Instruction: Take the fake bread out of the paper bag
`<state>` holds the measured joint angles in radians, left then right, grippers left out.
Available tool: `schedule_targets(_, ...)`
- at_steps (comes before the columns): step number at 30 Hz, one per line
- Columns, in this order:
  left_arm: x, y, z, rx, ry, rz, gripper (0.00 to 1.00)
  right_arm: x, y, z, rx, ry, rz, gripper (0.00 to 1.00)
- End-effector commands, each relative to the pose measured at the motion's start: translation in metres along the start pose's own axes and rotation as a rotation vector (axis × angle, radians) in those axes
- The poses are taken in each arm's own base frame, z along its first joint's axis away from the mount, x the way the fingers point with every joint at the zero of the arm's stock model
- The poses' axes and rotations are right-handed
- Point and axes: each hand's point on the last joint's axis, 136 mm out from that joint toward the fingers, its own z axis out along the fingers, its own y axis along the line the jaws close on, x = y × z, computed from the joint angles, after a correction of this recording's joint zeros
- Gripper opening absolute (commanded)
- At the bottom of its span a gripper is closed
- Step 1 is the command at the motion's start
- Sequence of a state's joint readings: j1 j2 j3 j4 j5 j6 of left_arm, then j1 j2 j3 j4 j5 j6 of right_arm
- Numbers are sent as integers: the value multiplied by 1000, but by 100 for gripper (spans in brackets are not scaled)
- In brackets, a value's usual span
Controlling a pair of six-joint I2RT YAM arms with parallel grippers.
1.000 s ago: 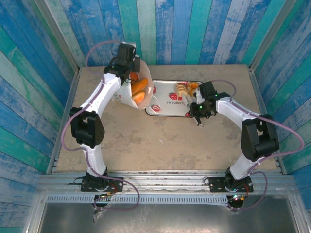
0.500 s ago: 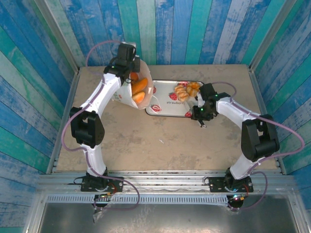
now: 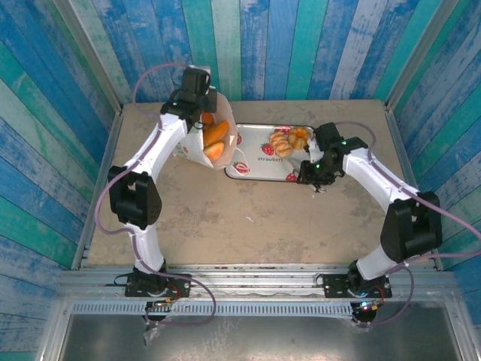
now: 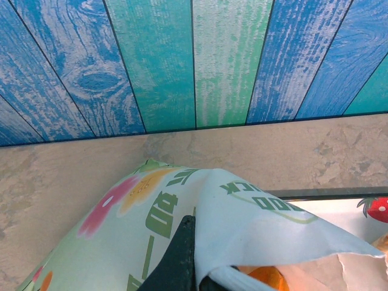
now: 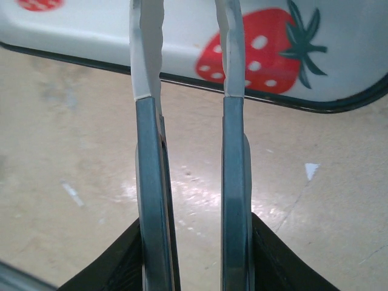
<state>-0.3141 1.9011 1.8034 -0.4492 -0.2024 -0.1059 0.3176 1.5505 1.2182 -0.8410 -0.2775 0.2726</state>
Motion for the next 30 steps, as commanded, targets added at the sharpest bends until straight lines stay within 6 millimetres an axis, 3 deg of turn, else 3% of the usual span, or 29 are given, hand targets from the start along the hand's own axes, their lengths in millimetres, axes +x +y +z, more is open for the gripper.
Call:
schedule_targets(1,0,1,-11,8,5,2,0,1,31,-30,-129,-5,-6,40)
schedule_targets(9,0,0,-10,14,3,-1,0,-5,98,-73,-309,-57,-84,40)
schedule_targets(15,0,0,-10,14,3,-3,0,-9,145,-95,-400,-82,-151,41)
schedule_targets(21,2,-1,-8,20,6,-3,0,-12,178,-89,-481,-29,-168,41)
schedule_targets(30,2,-1,-8,22,4,-4,0,-23,202,-57,-570,90,-120,42)
